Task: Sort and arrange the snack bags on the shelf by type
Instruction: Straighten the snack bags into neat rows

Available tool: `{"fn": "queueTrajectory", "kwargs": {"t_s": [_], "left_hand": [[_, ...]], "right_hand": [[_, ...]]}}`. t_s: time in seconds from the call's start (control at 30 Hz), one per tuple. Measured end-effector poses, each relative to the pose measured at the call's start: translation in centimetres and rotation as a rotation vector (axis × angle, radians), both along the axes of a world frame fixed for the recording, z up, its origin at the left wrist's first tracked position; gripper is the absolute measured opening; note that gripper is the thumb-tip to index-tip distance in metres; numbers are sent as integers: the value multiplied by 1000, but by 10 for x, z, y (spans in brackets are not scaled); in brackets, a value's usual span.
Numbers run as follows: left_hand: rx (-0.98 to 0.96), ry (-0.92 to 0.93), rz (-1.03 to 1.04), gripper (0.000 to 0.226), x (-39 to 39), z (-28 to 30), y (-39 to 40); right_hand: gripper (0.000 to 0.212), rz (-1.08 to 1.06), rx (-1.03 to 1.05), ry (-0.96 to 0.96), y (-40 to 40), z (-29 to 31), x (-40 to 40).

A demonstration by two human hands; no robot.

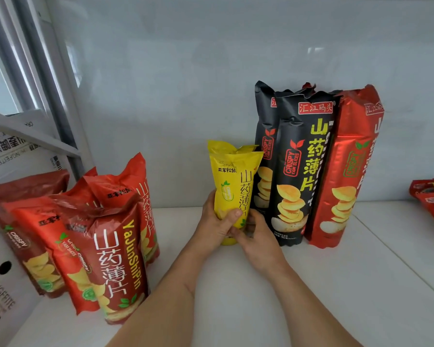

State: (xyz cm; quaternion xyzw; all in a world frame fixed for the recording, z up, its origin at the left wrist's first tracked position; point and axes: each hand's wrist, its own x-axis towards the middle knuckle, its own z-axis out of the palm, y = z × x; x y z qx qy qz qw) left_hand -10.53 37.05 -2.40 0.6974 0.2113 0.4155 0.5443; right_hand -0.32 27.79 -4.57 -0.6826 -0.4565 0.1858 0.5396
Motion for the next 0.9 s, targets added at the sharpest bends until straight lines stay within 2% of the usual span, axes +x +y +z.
{"fn": "queueTrajectory", "kwargs": {"t_s": [0.07,0.13,0.23,0.6,0.73,0.83,0.9], "left_hand": [[-13,0,-21,66,-2,3,-3],[-37,12,-26,71,-5,1,-4],[-40,81,42,96,-10,-8,3],[-79,87,60,61,-6,-7,1],[-80,131,95,80,-10,-6,-4],[-29,263,152,95,-17,-6,-11],[21,371,221,89,-25,-7,-20]], "right_hand": [[57,-39,10,-15,-1,-1,-2],[60,-80,19,-66,-1,-3,-4],[67,-118,25,-137,-1,-6,-5],[60,-171,-54,-232,6,-6,-6],[53,-174,-67,-251,0,-4,-8],[52,-187,-84,-299,-10,-1,-13],[45,-188,-131,-399,-19,0,-17]]}}
